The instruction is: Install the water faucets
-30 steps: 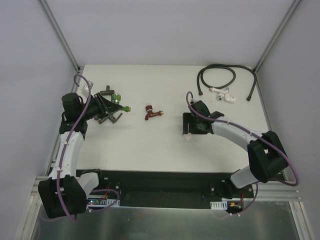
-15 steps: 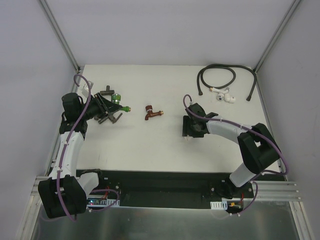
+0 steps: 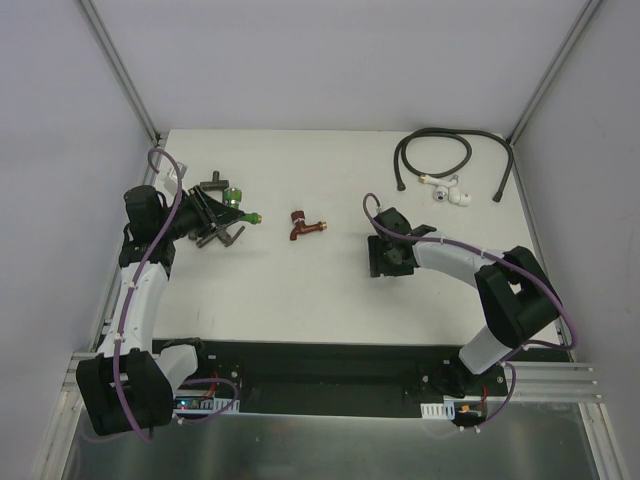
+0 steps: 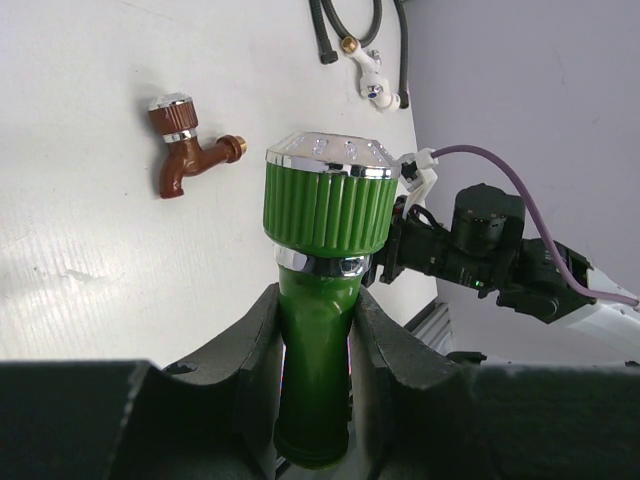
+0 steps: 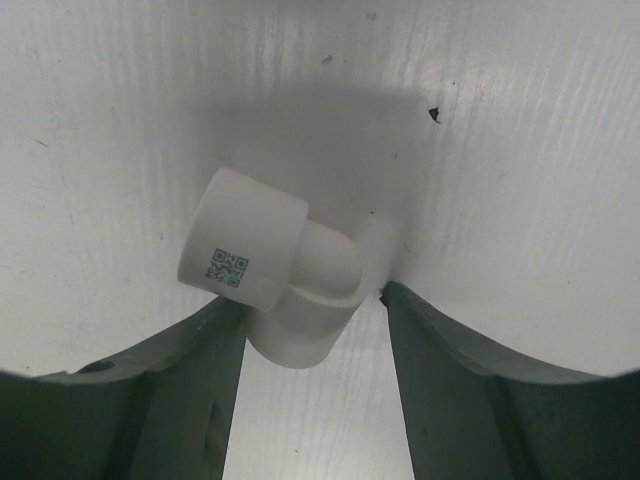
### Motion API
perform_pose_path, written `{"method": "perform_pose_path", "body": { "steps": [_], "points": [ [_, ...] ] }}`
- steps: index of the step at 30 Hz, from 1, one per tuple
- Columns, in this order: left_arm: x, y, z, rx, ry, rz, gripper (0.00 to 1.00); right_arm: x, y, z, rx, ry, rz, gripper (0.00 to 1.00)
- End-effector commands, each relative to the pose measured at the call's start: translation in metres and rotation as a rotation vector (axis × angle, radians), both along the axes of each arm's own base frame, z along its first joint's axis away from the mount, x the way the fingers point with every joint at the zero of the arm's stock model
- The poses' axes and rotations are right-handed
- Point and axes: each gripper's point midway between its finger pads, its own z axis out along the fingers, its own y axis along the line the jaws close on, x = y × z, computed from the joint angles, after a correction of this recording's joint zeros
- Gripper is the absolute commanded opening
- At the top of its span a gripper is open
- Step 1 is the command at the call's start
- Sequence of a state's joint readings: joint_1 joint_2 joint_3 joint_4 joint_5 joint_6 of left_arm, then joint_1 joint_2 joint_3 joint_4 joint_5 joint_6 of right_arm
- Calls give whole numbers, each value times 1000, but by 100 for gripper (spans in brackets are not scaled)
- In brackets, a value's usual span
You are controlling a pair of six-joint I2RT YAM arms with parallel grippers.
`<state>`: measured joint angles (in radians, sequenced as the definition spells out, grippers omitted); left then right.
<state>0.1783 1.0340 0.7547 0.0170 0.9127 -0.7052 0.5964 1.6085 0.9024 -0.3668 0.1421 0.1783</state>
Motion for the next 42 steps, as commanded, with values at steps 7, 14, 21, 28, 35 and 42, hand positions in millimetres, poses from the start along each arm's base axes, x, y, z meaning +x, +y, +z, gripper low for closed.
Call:
{"method": "perform_pose_path", "body": {
  "steps": [7, 14, 21, 28, 35, 42],
  "points": [
    [3, 0, 17, 12, -74, -29, 0, 7, -2, 1, -34, -34, 45, 59],
    [2, -1, 18, 11, -75, -39, 0, 9, -1, -1, -33, -43, 73, 37],
    [-1, -7, 18, 22, -94, -61, 0, 15, -1, 33, -30, -149, 128, 6],
    [-13, -34, 5, 63, -102, -21, 0, 23, 27, 91, 32, -348, 249, 2],
    [-23, -71, 3, -23, -105, 11, 0, 21, 69, 140, 187, -509, 350, 2],
    [-40, -106, 5, -184, -164, 63, 0, 0, 87, 156, 326, -677, 364, 2]
  ]
}}
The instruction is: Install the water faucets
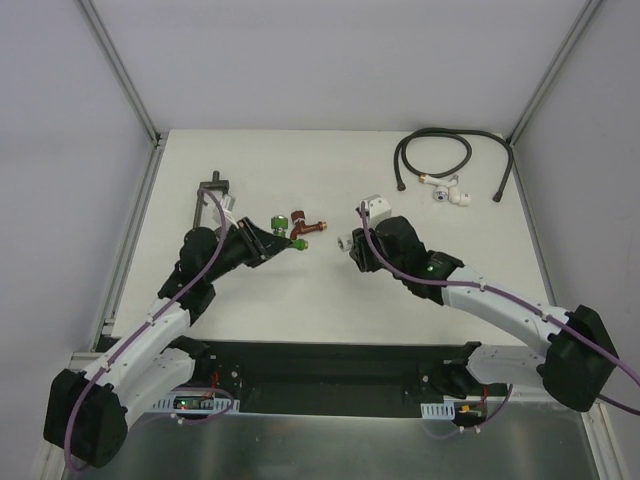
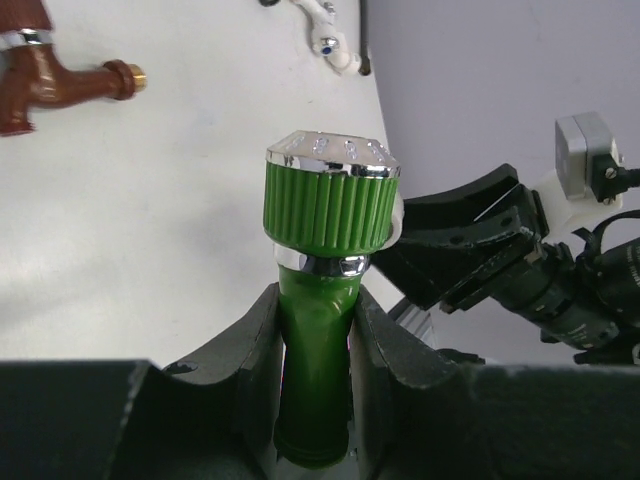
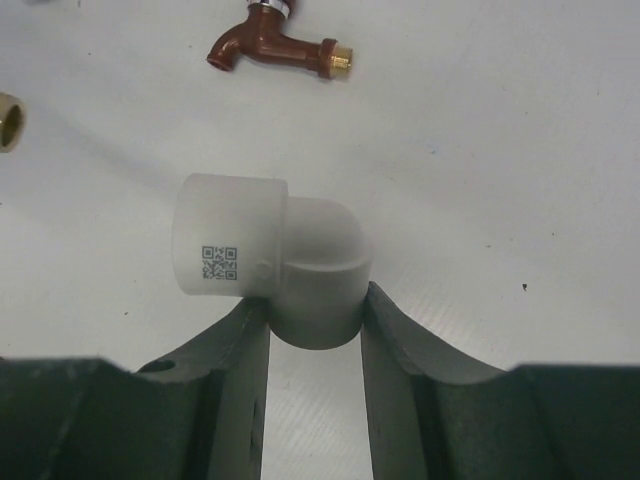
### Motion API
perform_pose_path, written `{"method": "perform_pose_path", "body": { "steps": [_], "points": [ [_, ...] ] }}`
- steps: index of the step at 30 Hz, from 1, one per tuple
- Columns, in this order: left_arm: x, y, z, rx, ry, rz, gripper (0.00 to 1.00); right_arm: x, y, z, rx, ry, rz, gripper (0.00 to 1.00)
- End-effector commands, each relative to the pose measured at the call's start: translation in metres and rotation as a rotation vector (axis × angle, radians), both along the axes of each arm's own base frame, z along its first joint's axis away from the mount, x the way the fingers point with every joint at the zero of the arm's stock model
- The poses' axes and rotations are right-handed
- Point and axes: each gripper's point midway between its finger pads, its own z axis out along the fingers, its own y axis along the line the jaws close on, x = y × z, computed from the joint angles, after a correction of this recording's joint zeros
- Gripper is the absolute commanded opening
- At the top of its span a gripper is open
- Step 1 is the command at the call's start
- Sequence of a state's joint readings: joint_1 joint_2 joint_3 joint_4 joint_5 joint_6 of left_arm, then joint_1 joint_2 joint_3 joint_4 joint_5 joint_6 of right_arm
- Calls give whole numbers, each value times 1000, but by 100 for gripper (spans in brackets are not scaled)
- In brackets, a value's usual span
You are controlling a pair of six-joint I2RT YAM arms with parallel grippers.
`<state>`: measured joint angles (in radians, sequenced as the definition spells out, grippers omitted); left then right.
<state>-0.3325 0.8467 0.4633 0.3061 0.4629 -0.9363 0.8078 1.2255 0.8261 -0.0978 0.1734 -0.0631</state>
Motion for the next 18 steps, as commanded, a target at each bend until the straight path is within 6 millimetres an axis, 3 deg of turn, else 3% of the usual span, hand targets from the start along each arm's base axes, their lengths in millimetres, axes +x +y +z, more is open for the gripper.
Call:
{"method": "perform_pose_path", "body": {
  "steps": [1, 3, 6, 12, 18],
  "points": [
    [4, -14, 46, -178, -160, 90, 0, -1, 9, 26, 140, -139, -8, 2],
    [-8, -26, 40, -205, -149, 61, 0, -5, 7, 27, 164, -162, -12, 2],
    [-17, -36, 47, -252, -183, 61, 0, -10, 8, 33, 197, -190, -5, 2],
    [-24, -57, 49, -269, -196, 58, 0, -11, 0, 32, 230, -209, -60, 2],
    [-17, -68, 56, -303, -240, 87, 0, -8, -10, 28, 230, -195, -136, 1]
  ]
}}
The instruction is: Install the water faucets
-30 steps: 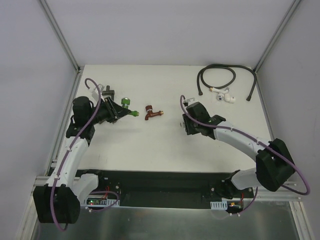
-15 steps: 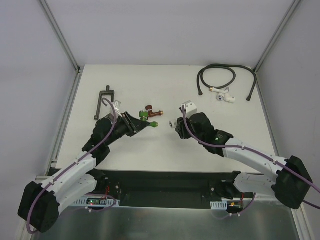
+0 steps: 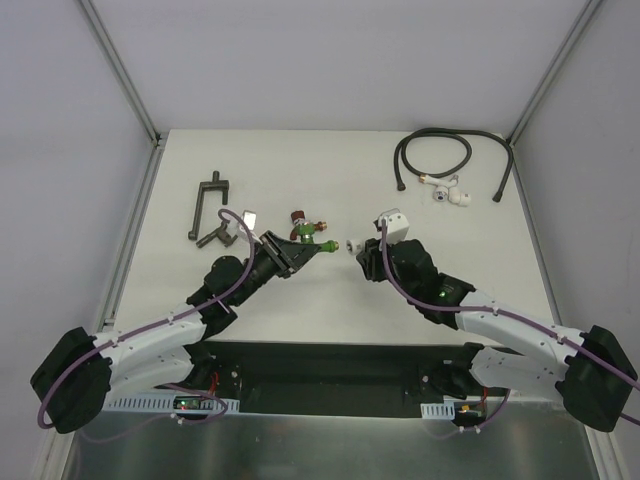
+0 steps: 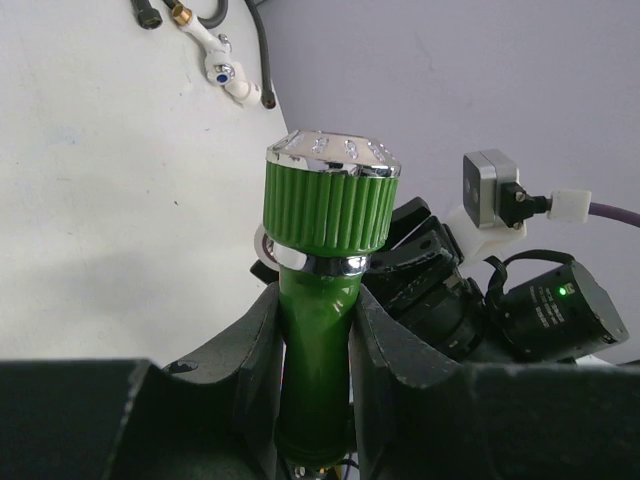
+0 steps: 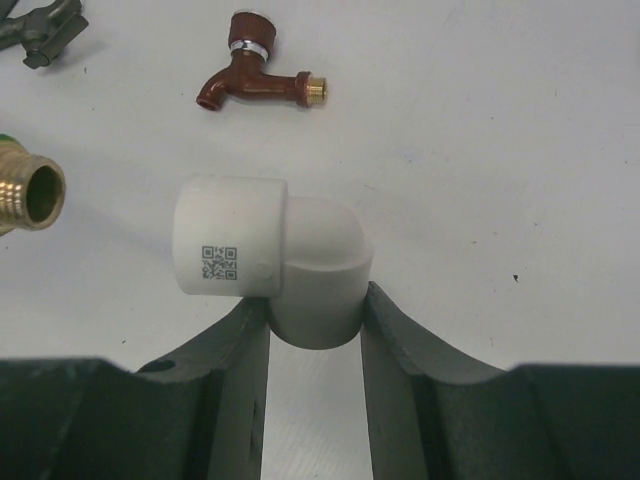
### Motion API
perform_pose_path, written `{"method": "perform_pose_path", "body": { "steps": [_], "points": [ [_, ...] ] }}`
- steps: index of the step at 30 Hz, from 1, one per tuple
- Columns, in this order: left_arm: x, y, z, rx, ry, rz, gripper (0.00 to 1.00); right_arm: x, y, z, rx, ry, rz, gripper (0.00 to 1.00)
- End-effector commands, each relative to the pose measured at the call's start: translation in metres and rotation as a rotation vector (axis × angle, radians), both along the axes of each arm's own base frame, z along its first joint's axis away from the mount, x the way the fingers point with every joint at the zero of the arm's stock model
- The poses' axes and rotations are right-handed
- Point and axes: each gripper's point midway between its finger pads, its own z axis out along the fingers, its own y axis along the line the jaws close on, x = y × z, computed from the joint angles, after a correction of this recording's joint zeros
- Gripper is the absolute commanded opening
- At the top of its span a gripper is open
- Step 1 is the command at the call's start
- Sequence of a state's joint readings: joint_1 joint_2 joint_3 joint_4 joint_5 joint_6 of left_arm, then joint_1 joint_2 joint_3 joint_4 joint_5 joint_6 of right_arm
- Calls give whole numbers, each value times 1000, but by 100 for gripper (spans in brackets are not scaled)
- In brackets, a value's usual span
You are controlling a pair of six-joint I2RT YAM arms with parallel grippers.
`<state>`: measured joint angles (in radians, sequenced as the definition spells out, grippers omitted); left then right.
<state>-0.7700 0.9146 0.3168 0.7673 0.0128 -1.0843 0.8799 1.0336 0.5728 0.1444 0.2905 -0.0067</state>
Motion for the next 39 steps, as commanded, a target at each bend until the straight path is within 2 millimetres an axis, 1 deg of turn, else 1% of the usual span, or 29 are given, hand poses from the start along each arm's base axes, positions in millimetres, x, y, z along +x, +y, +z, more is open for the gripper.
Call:
{"method": "perform_pose_path", "body": {
  "steps": [1, 5, 8, 10, 11, 12, 13, 14, 15, 16, 17, 24, 28, 39],
  "points": [
    [11, -4, 40, -118, -117, 59, 0, 11, -1, 29, 99, -48, -84, 2],
    [14, -15, 45, -132, -135, 38, 0, 7, -3, 32, 120, -16, -107, 2],
    [18, -25, 43, -122, -130, 23, 0, 7, -7, 35, 133, -21, -120, 2],
    [19, -28, 45, -130, -135, 22, 0, 6, -7, 37, 140, -22, -120, 2],
    [19, -32, 41, -126, -131, 16, 0, 5, -6, 37, 144, -19, -115, 2],
    [19, -34, 42, -132, -133, 13, 0, 5, -5, 36, 143, -17, -113, 2],
    [18, -36, 47, -147, -145, 6, 0, 5, -6, 37, 147, -18, -114, 2],
    [19, -40, 44, -143, -139, -1, 0, 4, -5, 37, 149, -18, -109, 2],
    [17, -43, 44, -147, -140, -15, 0, 4, -5, 36, 146, -16, -108, 2],
    [17, -45, 49, -160, -151, -22, 0, 5, -4, 36, 146, -17, -106, 2],
    [17, -48, 47, -155, -147, -28, 0, 4, -4, 37, 149, -16, -104, 2],
    [16, -52, 43, -147, -145, -38, 0, 4, -7, 42, 165, -37, -108, 2],
    [15, -52, 37, -137, -137, -35, 0, 3, -5, 41, 171, -31, -102, 2],
    [9, -53, 34, -138, -141, -48, 0, 4, -7, 38, 173, -21, -119, 2]
  ]
}}
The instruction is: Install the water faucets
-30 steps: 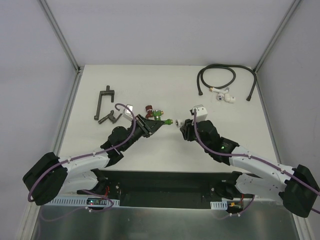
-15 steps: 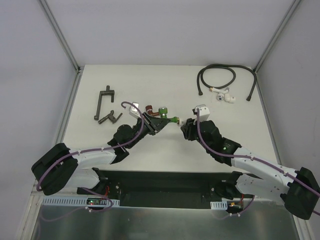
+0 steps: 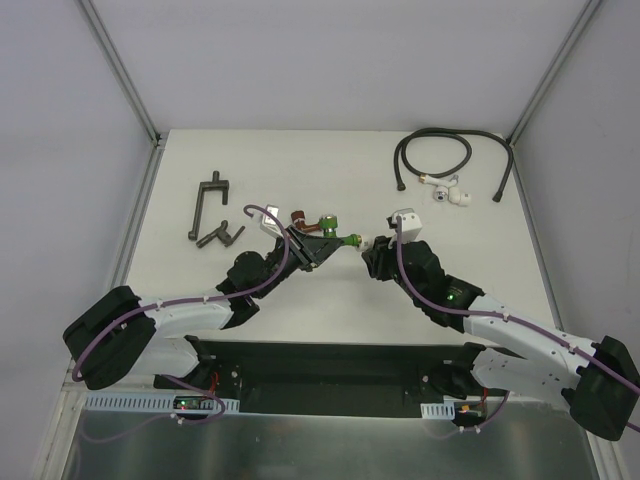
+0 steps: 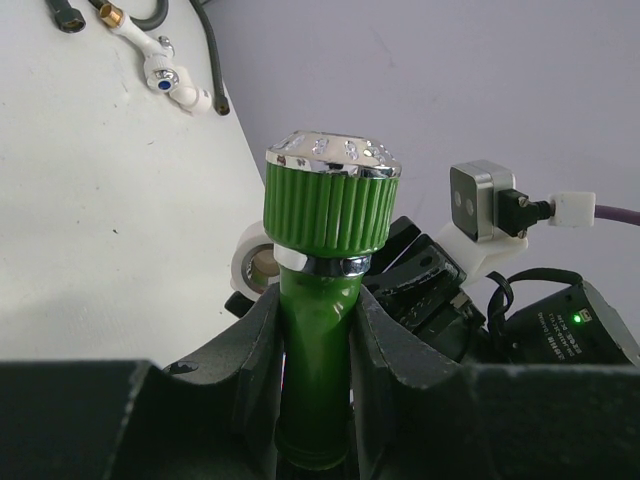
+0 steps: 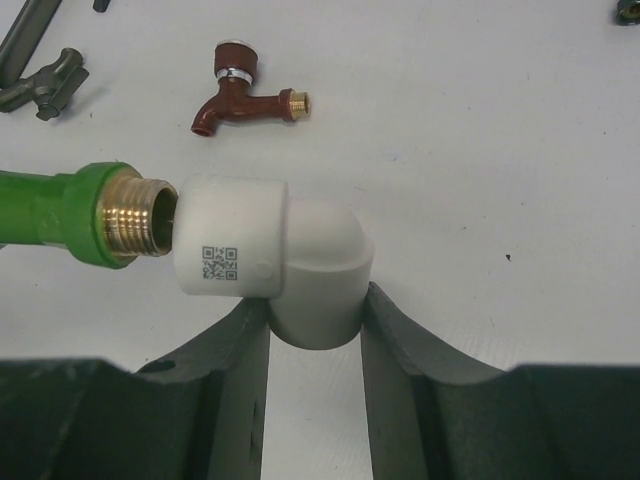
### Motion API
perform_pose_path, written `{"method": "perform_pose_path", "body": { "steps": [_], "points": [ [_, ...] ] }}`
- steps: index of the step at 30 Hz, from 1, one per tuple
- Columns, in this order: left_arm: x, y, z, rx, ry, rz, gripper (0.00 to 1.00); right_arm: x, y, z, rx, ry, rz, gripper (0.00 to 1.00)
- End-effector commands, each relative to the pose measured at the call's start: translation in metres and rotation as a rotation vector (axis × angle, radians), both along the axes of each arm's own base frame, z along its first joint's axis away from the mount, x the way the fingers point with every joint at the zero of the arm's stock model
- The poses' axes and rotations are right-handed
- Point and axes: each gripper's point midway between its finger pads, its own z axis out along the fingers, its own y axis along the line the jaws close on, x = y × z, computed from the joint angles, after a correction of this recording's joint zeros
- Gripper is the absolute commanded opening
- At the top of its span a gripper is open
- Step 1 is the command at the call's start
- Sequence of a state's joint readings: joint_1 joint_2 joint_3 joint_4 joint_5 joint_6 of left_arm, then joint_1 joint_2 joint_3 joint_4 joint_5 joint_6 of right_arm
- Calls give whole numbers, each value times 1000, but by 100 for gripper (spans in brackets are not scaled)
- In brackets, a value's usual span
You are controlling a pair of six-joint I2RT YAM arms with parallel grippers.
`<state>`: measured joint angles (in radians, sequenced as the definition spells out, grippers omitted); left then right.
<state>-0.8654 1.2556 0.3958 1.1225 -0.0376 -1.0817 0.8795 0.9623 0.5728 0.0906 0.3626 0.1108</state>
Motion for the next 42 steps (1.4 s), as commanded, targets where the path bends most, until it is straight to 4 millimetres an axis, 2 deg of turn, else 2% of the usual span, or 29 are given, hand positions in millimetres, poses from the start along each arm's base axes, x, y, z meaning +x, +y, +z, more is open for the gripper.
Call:
{"method": "perform_pose_path", "body": {
  "steps": [1, 10, 33, 42],
  "points": [
    [-3, -2, 26, -67, -73, -3, 0, 5, 6, 24, 76, -45, -17, 2],
    [-1, 4, 17, -59, -57, 25, 0, 5, 6, 24, 78, -40, -21, 2],
    [4, 0, 1, -59, 0, 30, 0, 3, 5, 25, 102, -51, -17, 2],
    [4, -1, 15, -115, -24, 23, 0, 1, 16, 23, 96, -36, 38, 2]
  ]
}}
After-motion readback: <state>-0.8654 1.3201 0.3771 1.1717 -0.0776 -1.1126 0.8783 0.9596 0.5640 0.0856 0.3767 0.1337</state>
